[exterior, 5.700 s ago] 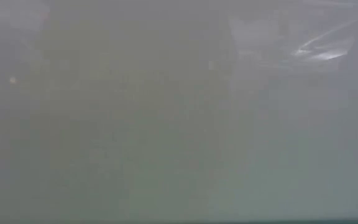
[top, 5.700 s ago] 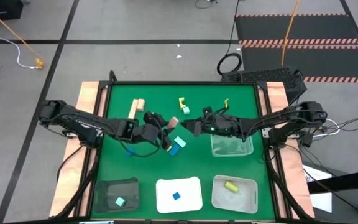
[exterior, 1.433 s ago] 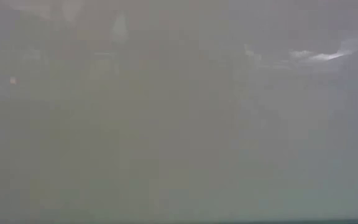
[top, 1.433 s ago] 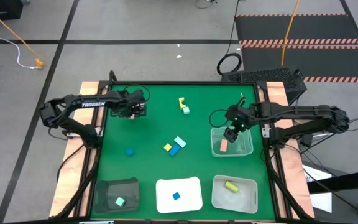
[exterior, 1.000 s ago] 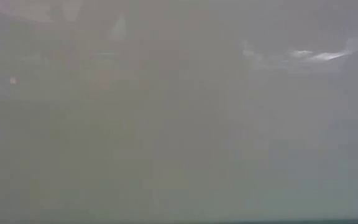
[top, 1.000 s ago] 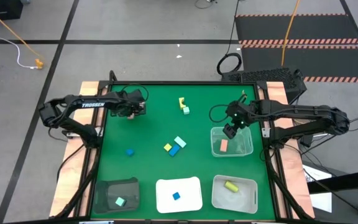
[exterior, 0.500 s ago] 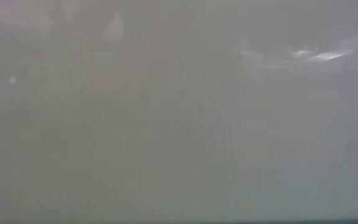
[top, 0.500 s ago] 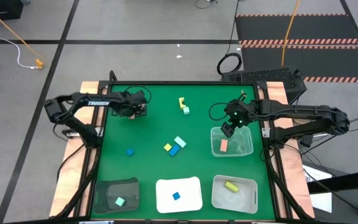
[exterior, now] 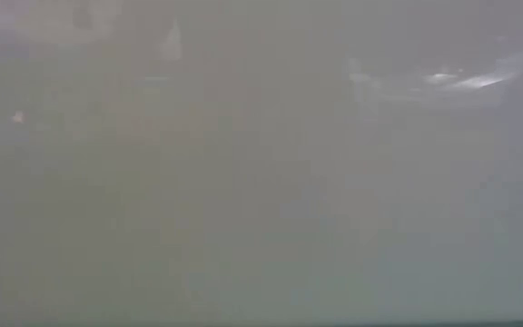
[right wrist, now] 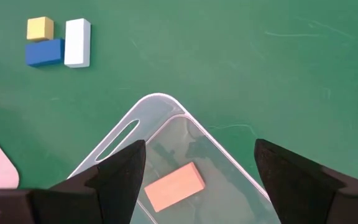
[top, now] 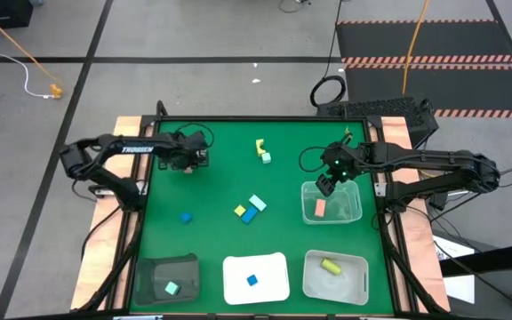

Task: Sort & place blocks by color
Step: Put the left brown block into the transparent bin

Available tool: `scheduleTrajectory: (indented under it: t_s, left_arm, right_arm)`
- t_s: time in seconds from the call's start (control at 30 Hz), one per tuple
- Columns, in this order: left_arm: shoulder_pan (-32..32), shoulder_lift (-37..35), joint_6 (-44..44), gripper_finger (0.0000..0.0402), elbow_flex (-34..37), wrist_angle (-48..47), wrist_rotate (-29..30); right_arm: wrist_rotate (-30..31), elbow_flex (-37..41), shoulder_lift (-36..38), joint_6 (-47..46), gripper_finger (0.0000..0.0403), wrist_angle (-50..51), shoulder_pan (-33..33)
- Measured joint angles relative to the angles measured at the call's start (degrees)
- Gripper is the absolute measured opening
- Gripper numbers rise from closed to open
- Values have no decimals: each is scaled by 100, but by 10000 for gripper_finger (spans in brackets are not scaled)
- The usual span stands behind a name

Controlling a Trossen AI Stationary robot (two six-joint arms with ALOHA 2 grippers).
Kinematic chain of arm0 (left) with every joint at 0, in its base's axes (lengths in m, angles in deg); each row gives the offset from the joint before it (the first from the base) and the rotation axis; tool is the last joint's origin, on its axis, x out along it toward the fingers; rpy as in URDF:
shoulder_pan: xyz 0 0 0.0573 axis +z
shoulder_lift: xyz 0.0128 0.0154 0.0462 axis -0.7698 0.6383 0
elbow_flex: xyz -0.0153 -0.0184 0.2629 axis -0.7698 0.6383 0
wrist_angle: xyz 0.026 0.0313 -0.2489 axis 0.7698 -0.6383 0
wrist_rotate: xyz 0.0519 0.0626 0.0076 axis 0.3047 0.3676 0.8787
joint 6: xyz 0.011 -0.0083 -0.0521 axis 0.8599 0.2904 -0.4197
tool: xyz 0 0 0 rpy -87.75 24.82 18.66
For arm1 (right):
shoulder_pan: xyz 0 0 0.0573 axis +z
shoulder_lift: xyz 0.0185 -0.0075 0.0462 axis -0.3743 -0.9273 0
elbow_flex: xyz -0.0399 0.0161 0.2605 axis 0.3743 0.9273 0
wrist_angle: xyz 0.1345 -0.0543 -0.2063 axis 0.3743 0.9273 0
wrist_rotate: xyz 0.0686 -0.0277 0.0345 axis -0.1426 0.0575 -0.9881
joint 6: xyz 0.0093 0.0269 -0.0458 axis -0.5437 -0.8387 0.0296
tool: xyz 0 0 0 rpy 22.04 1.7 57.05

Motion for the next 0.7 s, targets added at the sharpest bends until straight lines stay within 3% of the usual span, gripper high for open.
scheduleTrajectory:
  t_s: [0.2, 0.33, 0.53, 0.7]
  left_arm:
    - [-585, -791, 227, 130, -11, 117, 23]
    - [-1274, -1159, 70, 130, -13, 544, 182]
    - [-2310, -1158, 65, 130, -16, 2302, 571]
    - [-3033, -914, 975, 130, -68, 3961, 1090]
  right_arm:
    - [-15, 0, 0, -353, 293, -290, -3]
    - [-12, 0, -5, -481, 293, -1023, -29]
    - [-11, -4, -405, -1086, 293, -2944, -218]
    - [-34, -4, -1057, -1698, 293, -4392, -245]
